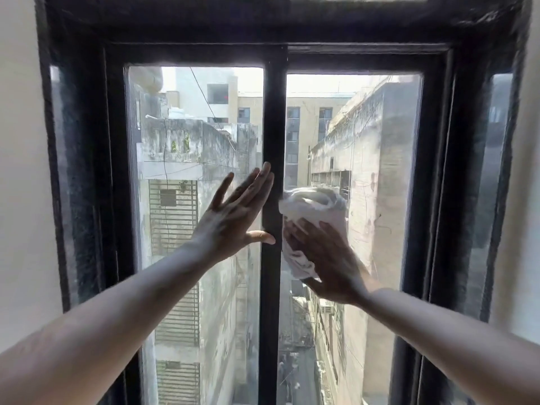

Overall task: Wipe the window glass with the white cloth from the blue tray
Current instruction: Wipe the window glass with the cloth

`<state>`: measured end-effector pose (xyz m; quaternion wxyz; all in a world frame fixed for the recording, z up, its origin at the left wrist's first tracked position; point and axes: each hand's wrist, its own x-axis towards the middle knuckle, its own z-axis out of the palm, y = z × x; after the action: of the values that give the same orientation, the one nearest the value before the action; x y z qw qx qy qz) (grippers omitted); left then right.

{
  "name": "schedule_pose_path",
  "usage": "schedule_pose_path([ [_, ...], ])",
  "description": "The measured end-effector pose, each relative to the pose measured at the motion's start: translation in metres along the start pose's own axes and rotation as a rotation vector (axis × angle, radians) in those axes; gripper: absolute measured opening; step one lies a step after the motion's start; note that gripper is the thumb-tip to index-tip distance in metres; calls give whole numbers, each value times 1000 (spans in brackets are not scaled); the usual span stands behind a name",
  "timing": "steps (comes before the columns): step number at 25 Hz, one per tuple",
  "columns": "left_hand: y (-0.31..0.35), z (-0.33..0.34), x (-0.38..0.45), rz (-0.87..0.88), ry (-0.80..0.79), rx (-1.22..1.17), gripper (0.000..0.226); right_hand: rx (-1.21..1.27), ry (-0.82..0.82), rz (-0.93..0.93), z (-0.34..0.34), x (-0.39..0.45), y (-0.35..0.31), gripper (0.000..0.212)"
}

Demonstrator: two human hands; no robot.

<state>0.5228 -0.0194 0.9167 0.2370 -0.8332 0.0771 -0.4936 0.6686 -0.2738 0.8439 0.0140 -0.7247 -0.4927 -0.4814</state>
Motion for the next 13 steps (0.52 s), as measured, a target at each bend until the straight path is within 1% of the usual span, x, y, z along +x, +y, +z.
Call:
schedule_pose_path([
  [1,0,1,-1,0,6,6,134,-29,-21,-51,4,-18,11,66],
  [2,-1,1,-1,-5,14,15,133,-19,39,103,2,-35,25,60],
  [3,-1,1,0,-9,13,21,133,8,165,363,1,-48,30,66],
  [4,-1,0,0,-7,8,21,133,57,208,572,-1,-60,24,75],
  [5,-1,-1,2,-6,5,21,134,100,130,563,0,-73,14,80],
  [6,1,-3,2,-2,-5,16,134,192,-90,413,5,-89,0,76],
  [7,1,-4,1,4,-11,9,135,311,-239,329,7,-100,-10,69],
  [8,1,-3,2,3,-4,12,135,296,-242,329,8,-102,-9,65],
  [9,2,-1,3,-4,8,20,135,219,-67,427,8,-99,-4,67],
  [10,1,-1,2,-11,21,22,134,128,85,614,4,-91,1,79],
  [11,2,-2,1,-19,27,20,133,46,144,628,-3,-83,2,88],
  [12,2,-2,0,-19,25,17,133,8,79,451,-7,-80,3,91],
  [13,4,-3,-1,-15,17,13,133,-66,-8,226,-9,-81,14,86],
])
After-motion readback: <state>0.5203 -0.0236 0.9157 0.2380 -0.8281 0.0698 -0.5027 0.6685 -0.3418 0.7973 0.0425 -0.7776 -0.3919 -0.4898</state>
